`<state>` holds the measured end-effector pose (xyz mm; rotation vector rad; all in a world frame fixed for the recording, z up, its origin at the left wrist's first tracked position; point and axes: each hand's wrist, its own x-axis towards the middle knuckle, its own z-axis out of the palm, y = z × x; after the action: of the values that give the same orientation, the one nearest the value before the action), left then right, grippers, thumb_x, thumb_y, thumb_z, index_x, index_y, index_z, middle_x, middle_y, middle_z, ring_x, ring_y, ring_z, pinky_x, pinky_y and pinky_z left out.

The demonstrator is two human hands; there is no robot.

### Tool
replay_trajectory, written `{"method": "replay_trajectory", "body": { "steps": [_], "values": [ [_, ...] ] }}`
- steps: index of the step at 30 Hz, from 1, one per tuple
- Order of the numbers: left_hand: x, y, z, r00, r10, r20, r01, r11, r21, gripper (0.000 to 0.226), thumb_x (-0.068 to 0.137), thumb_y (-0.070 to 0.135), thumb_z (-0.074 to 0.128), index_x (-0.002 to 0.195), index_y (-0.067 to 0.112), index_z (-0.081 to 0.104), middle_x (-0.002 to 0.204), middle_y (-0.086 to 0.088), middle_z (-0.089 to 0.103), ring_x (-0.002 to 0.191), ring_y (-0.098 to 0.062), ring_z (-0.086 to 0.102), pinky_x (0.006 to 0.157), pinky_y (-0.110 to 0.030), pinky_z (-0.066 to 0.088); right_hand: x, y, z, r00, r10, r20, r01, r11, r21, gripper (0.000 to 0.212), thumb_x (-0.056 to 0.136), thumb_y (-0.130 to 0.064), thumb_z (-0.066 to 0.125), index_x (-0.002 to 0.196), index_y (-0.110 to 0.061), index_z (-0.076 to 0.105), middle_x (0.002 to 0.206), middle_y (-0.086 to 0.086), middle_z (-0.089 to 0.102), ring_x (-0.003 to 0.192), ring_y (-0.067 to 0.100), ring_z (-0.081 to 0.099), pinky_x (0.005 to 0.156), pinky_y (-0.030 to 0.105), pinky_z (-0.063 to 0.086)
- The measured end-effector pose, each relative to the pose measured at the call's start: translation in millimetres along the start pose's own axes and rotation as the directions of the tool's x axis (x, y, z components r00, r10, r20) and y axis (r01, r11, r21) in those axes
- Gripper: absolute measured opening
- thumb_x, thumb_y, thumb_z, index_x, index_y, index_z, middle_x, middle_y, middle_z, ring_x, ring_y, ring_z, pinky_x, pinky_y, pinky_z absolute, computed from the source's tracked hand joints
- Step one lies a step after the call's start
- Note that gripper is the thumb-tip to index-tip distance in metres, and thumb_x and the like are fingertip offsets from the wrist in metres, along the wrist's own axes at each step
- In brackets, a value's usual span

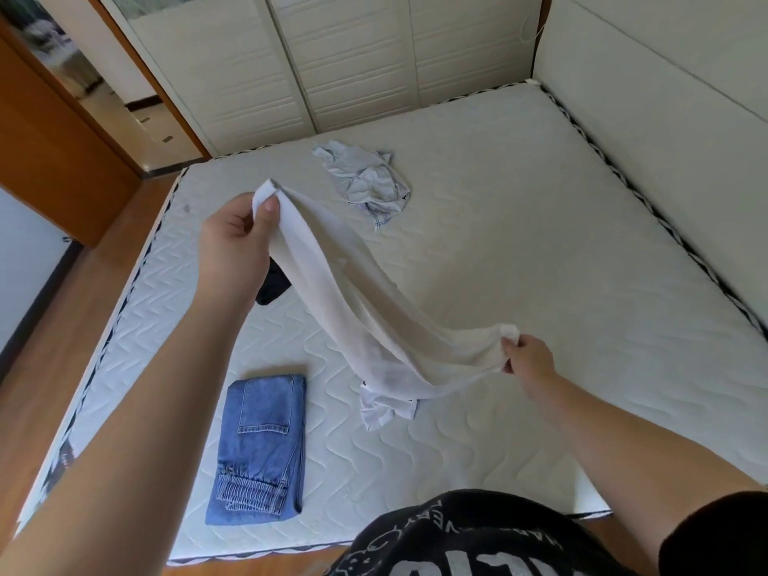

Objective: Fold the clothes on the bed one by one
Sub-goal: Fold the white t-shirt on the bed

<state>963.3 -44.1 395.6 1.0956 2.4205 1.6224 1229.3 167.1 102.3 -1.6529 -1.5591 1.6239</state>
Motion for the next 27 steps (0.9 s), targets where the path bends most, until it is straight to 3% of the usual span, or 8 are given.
{"method": "replay_trajectory", "body": {
  "steps": [3,7,11,15,17,21,24,27],
  "values": [
    [15.0,-22.4,10.6,0.999,-0.031,0.035,0.026,0.991,0.133,0.025,0.098,0.037,0.048,0.079,0.028,0.061,0.062,0.017,0.054,0.059,0.001,0.047,0.056,-0.020,0.035,16.3,-48.6,-34.8,0.987,-0.102,-0.126,0.092,0.992,-0.083,0.019,0.093,-0.016,0.062,0.098,0.002,0.063,0.091,0.021,0.065,0.076,0.032,0.065,0.071,0.046,0.059],
    [42.1,-34.4,17.2,0.999,-0.033,-0.004,0.033,0.973,0.230,0.033,0.099,0.034,0.045,0.068,0.023,0.046,0.059,0.006,0.042,0.056,-0.007,0.041,0.053,-0.030,0.028,28.8,-123.5,-79.1,0.935,-0.225,-0.276,0.202,0.973,-0.110,0.018,0.089,-0.021,0.068,0.098,-0.007,0.061,0.090,0.013,0.063,0.076,0.029,0.061,0.066,0.040,0.053],
    [79.5,-30.1,9.2,0.994,-0.075,-0.075,0.087,0.980,0.177,0.030,0.101,0.037,0.044,0.087,0.013,0.056,0.071,0.001,0.049,0.070,-0.020,0.046,0.061,-0.032,0.033,28.5,-191.7,-122.0,0.873,-0.288,-0.393,0.304,0.952,-0.024,0.028,0.088,-0.021,0.066,0.104,0.001,0.063,0.089,0.015,0.061,0.073,0.026,0.059,0.054,0.032,0.050],
    [108.4,-23.2,-3.2,0.984,-0.090,-0.156,0.111,0.985,0.132,0.035,0.100,0.042,0.042,0.084,0.012,0.052,0.071,0.000,0.045,0.068,-0.018,0.042,0.063,-0.031,0.031,14.6,-245.2,-161.3,0.815,-0.364,-0.451,0.396,0.918,-0.025,0.028,0.091,-0.023,0.060,0.068,-0.009,0.051,0.066,0.009,0.049,0.055,0.022,0.052,0.033,0.018,0.041],
    [114.6,-25.9,-9.4,0.984,-0.091,-0.154,0.111,0.986,0.127,0.040,0.099,0.045,0.041,0.088,0.009,0.056,0.074,-0.003,0.050,0.068,-0.020,0.045,0.065,-0.032,0.033,4.8,-261.3,-180.8,0.805,-0.396,-0.441,0.415,0.908,-0.059,0.036,0.093,-0.028,0.058,0.063,-0.011,0.045,0.062,0.007,0.048,0.051,0.022,0.056,0.039,0.020,0.045],
    [101.4,-48.7,-9.7,0.993,-0.099,-0.063,0.107,0.983,0.149,0.040,0.098,0.045,0.045,0.084,0.010,0.058,0.068,-0.004,0.057,0.061,-0.022,0.050,0.056,-0.030,0.035,0.8,-253.8,-206.0,0.841,-0.396,-0.368,0.374,0.918,-0.132,0.029,0.091,-0.029,0.062,0.084,-0.002,0.062,0.076,0.017,0.061,0.065,0.033,0.065,0.070,0.045,0.057],
    [68.7,-84.5,1.2,0.980,-0.187,0.073,0.171,0.968,0.185,0.033,0.097,0.043,0.053,0.075,0.019,0.060,0.059,0.000,0.066,0.058,-0.020,0.062,0.057,-0.030,0.047,-2.3,-214.9,-205.2,0.919,-0.346,-0.191,0.315,0.933,-0.176,0.023,0.092,-0.019,0.067,0.080,-0.001,0.059,0.084,0.018,0.061,0.064,0.028,0.062,0.054,0.028,0.059],
    [21.8,-131.5,23.5,0.902,-0.356,0.243,0.342,0.934,0.100,0.032,0.095,0.031,0.063,0.081,0.002,0.059,0.074,-0.011,0.073,0.069,-0.020,0.072,0.070,-0.033,0.057,-5.1,-155.0,-191.5,0.978,-0.208,-0.020,0.203,0.967,-0.152,0.017,0.091,-0.009,0.067,0.095,0.005,0.058,0.093,0.018,0.057,0.073,0.025,0.060,0.051,0.020,0.057]
  ]
}}
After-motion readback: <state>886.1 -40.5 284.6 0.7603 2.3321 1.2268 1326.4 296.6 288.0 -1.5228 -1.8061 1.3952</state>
